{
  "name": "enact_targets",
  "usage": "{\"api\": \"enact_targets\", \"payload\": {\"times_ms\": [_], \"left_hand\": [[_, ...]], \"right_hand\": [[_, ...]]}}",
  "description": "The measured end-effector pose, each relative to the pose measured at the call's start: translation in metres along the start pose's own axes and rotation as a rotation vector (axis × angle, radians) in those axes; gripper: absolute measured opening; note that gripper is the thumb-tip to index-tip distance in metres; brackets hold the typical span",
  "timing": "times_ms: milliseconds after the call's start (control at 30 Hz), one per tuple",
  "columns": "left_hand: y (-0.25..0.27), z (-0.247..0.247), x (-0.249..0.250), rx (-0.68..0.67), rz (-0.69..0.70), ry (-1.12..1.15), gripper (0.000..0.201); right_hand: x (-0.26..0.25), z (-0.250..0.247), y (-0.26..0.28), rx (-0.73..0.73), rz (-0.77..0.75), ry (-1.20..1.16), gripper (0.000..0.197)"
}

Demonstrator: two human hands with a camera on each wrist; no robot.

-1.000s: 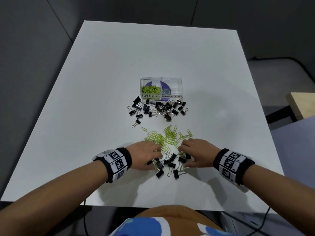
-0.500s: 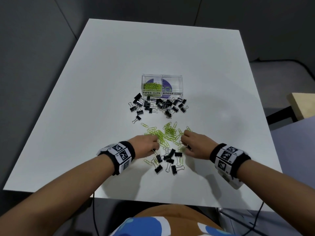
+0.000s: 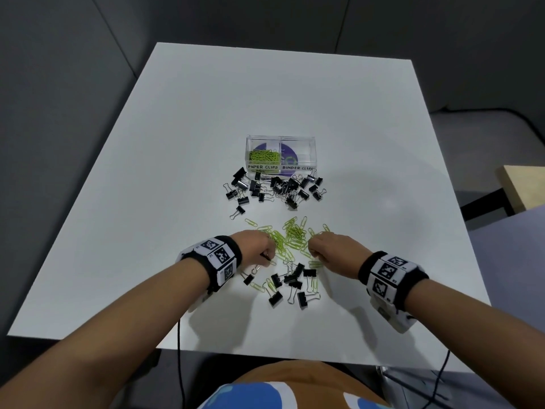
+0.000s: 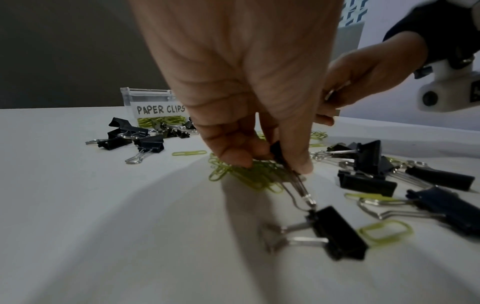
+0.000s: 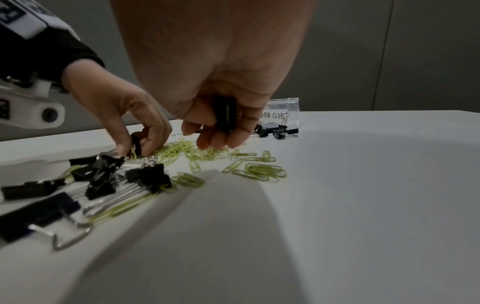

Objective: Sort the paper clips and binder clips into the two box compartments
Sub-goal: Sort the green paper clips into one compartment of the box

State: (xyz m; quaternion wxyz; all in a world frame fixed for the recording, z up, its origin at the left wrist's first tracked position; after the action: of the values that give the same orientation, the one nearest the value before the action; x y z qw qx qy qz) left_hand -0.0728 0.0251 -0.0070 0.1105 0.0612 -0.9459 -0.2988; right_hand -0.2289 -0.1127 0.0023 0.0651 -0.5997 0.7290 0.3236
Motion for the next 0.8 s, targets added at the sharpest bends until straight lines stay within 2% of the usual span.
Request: {"api": "enact_targets", "payload": {"times_ms": [133,200,300,433,600,700,800], "left_hand": [[0.001,-0.008,-0.005,-0.009,0.011,0.000,0.025],[0.000,-0.009,-0.008,-0.024,0.000,-0.014,0.026],[-0.001,-0.009,-0.012,-0.050,-0.037,-0.023,0.021],[-0.001,-0.008,-0.014,-0.052,-0.077,-0.025,0.026],[0.007,-0.006,-0.019,0.002,-0.111,-0.017,0.022],[0.011,-0.002,-0.024,0.066,-0.113,0.056,0.019],[0.016,0.001,-0.026,0.105,-0.106,0.085,0.036]], "right_hand": [[-0.003,0.012,0.006,-0.007,-0.123,0.023,0.019],[-0.004,0.019,0.007,-0.059,-0.153,0.052,0.025],[-0.002,0.026,0.004,-0.122,-0.134,0.089,0.033],[-0.003,0.027,0.000,-0.135,-0.077,0.061,0.032],[-0.005,0.025,-0.002,-0.119,-0.016,0.003,0.026],[-0.005,0.024,-0.003,-0.056,-0.017,0.046,0.025],[-0.007,0.025,-0.004,-0.051,-0.010,0.076,0.035]]}}
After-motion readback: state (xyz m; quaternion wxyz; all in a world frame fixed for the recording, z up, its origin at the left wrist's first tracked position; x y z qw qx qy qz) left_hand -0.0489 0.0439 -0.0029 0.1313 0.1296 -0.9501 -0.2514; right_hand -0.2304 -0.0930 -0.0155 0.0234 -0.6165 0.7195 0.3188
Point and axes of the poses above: each hand's wrist, its own y-axis away from the middle knuckle, its own z-axis out of the palm, x = y × z, the point moved 1 cm from there along -y, towards the middle knuckle, and after that the axes turned 14 degrees about -y, right-handed, at the moved point
